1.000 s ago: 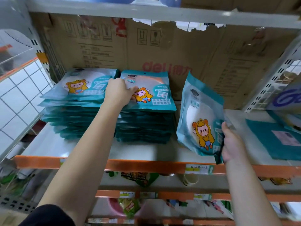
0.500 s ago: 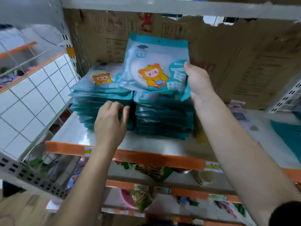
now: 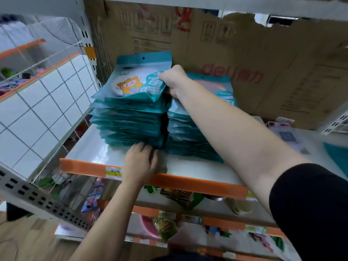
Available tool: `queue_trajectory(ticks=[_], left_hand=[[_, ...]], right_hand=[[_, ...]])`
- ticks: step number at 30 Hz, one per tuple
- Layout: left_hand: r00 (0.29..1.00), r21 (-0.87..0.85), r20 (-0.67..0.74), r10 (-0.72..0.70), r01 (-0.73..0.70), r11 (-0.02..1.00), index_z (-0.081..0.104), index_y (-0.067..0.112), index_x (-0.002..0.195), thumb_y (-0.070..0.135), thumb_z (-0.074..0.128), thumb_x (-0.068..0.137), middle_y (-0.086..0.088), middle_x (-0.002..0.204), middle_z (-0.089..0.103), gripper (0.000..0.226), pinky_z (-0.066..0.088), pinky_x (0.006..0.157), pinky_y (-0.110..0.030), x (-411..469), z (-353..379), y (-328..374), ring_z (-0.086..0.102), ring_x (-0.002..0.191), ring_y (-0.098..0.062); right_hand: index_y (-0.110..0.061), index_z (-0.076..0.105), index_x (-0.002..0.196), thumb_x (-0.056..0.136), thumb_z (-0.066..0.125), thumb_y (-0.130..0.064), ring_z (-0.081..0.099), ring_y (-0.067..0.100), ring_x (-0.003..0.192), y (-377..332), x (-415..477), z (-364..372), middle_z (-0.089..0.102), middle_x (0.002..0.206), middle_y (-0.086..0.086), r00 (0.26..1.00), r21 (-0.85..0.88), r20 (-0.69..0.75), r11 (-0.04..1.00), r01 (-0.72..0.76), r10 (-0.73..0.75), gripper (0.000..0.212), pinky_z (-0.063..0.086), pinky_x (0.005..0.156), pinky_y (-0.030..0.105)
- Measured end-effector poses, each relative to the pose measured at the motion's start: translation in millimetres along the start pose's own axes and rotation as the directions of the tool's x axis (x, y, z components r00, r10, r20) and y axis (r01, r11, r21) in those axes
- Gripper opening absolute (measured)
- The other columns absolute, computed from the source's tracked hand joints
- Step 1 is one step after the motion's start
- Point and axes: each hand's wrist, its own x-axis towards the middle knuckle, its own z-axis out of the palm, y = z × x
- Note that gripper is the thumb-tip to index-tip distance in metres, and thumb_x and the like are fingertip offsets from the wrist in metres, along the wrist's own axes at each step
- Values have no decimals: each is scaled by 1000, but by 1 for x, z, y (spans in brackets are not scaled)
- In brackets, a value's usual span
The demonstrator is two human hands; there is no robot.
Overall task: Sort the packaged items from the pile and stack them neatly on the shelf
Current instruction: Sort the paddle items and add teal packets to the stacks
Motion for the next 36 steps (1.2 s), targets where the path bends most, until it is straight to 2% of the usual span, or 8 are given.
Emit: queue_trajectory(ticks=[5, 10, 13, 16, 19, 22, 27, 36], left_hand=[[999, -6, 16, -30, 30, 1000, 67, 10, 87, 42, 35, 92, -10, 86, 61, 45, 47, 73, -39, -1, -2, 2, 56, 81, -29], [999, -9, 30, -30, 31, 999, 67, 9, 88, 41, 34, 92, -10, 87, 63, 46, 48, 73, -39, -1, -3, 4, 57, 83, -29], [999, 12, 34, -27, 27, 1000, 68, 9, 90, 40, 33, 92, -10, 87, 64, 47, 46, 73, -38, -1, -3, 4, 57, 83, -30], [999, 66, 44, 18, -21, 998, 69, 10, 90, 39, 38, 87, -10, 85, 64, 43, 46, 69, -37, -1, -5, 5, 59, 80, -32], [990, 79, 35, 133, -136, 988, 68, 11, 88, 37, 45, 79, -10, 82, 65, 37, 48, 62, -35, -4, -5, 16, 61, 71, -32], [976, 41, 10, 220, -220, 975, 66, 14, 87, 35, 50, 79, -5, 80, 64, 28, 46, 56, -32, -6, 1, 41, 61, 68, -29], [915, -84, -61, 398, -402, 912, 67, 12, 81, 25, 54, 84, -5, 73, 64, 18, 47, 53, -33, -3, 28, 113, 61, 61, -29], [786, -176, 110, 608, -587, 790, 68, 19, 86, 34, 51, 85, -2, 76, 66, 22, 47, 50, -32, -23, 78, 266, 63, 63, -28]], right_hand=[[-11, 44, 78, 91, 60, -14, 49, 18, 80, -11, 0, -5, 47, 81, 0, 978, -559, -45, 817, 142, -201, 21, 36, 54, 23], [-16, 32, 65, 84, 68, -20, 31, 12, 54, -5, 2, -6, 37, 67, -3, 958, -710, -26, 680, 185, -287, 41, 25, 44, 25], [-16, 35, 65, 81, 65, -15, 33, 12, 53, -5, -3, -14, 38, 67, -2, 961, -648, -40, 739, 183, -273, 34, 27, 42, 25], [-5, 61, 78, 79, 62, -6, 54, 18, 56, -3, -10, -30, 55, 78, 5, 961, -444, -55, 869, 220, -271, 1, 47, 48, 33], [-9, 68, 88, 84, 60, -4, 65, 19, 63, 5, -22, -68, 66, 87, 7, 949, -178, -86, 942, 285, -303, 10, 59, 62, 30], [-22, 68, 85, 84, 60, -10, 68, 16, 74, 30, -39, -126, 70, 89, 0, 911, -215, -186, 920, 328, -368, 14, 60, 71, 33], [-30, 67, 83, 82, 63, -18, 67, 18, 85, 102, -89, -226, 69, 85, -7, 861, -334, -420, 931, 147, -287, 13, 56, 85, 44], [-22, 68, 95, 87, 60, -11, 66, 23, 87, 234, -200, -359, 67, 86, -1, 760, -277, -647, 948, -157, -64, 16, 53, 83, 37]])
